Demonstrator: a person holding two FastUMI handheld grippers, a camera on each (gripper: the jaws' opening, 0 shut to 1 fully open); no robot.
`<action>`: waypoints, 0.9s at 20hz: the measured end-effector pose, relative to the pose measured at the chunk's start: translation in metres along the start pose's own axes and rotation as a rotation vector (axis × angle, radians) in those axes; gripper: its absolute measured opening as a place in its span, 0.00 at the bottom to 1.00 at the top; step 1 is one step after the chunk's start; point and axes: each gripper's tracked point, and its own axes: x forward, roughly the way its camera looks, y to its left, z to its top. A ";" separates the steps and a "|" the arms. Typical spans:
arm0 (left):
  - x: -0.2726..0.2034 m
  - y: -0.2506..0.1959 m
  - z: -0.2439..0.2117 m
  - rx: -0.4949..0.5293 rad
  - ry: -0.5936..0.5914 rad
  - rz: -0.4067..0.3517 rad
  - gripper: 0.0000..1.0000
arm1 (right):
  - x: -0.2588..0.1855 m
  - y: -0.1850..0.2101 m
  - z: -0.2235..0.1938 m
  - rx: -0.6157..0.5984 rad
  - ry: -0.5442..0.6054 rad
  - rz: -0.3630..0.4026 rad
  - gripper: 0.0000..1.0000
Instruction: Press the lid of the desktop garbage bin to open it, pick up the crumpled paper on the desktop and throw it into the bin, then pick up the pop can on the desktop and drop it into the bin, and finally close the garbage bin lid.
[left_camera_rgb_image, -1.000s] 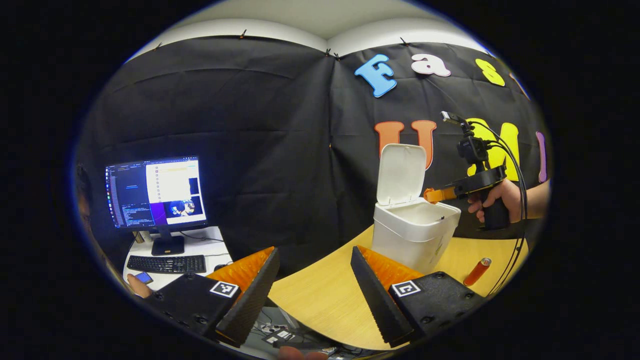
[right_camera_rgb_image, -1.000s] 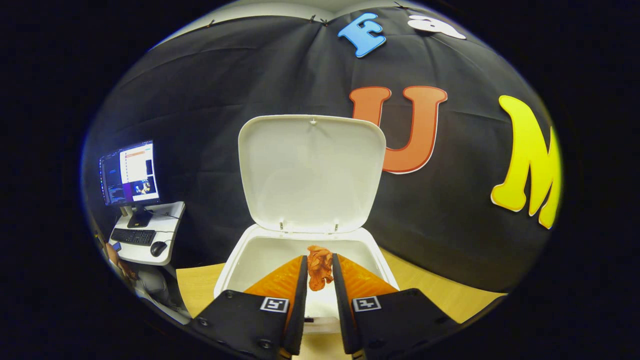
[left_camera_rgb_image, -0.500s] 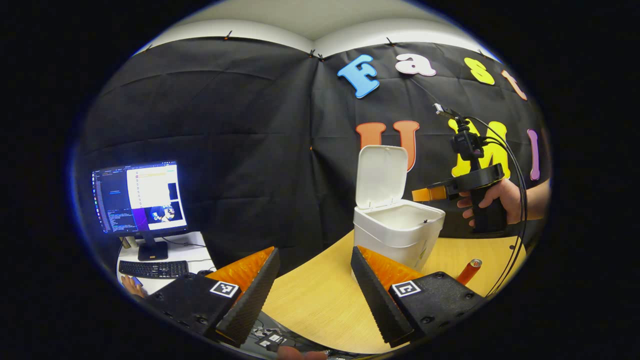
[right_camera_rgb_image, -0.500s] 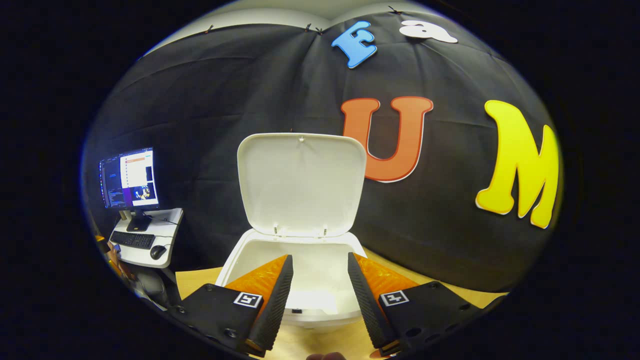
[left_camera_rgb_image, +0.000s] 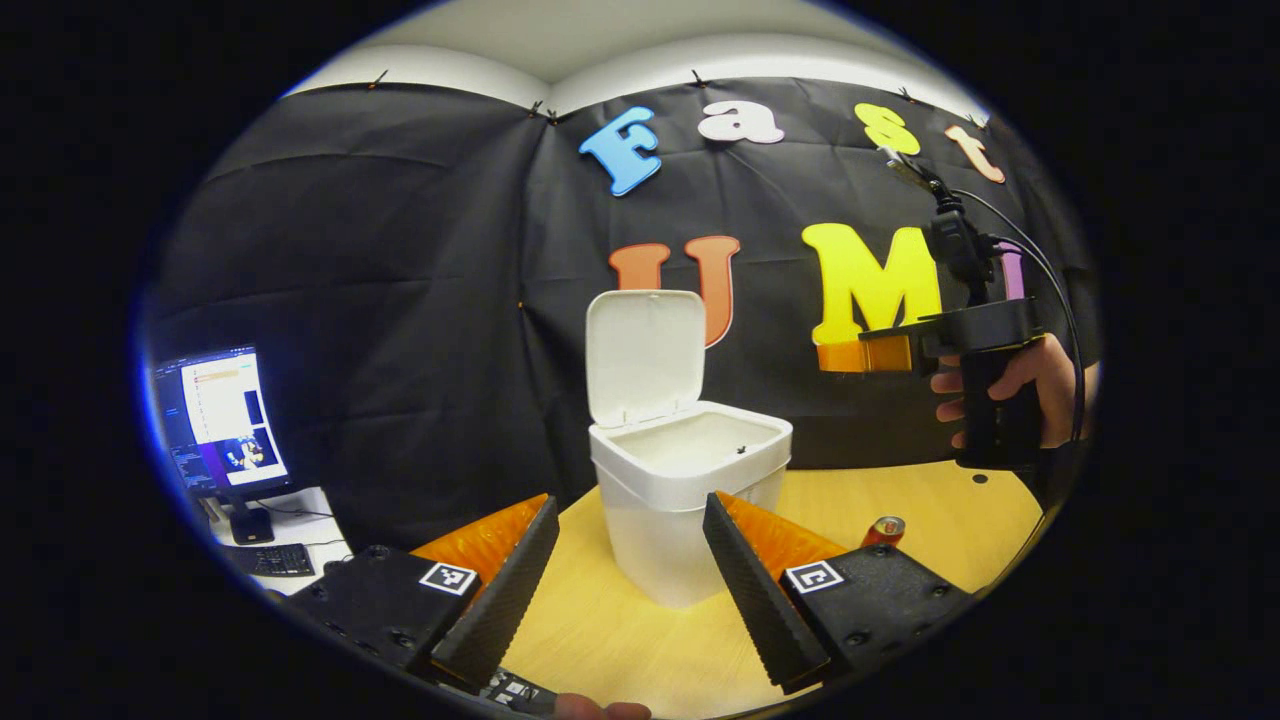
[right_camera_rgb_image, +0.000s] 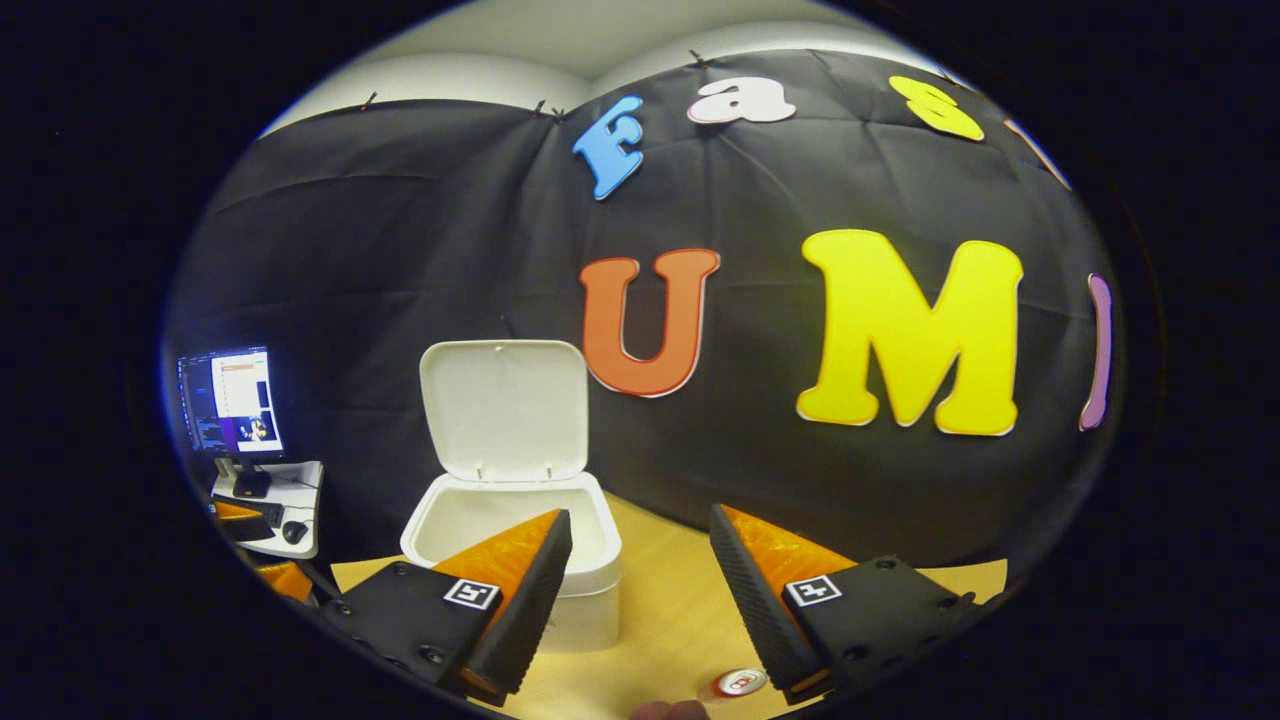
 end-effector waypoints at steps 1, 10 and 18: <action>0.003 -0.012 0.003 0.009 -0.007 -0.025 0.96 | -0.011 -0.016 0.002 -0.004 -0.013 -0.026 0.88; 0.007 -0.126 -0.007 0.008 -0.003 -0.254 0.96 | -0.116 -0.126 -0.001 -0.022 -0.065 -0.187 0.87; 0.008 -0.209 -0.051 0.057 0.058 -0.424 0.96 | -0.187 -0.190 -0.040 0.025 -0.009 -0.344 0.89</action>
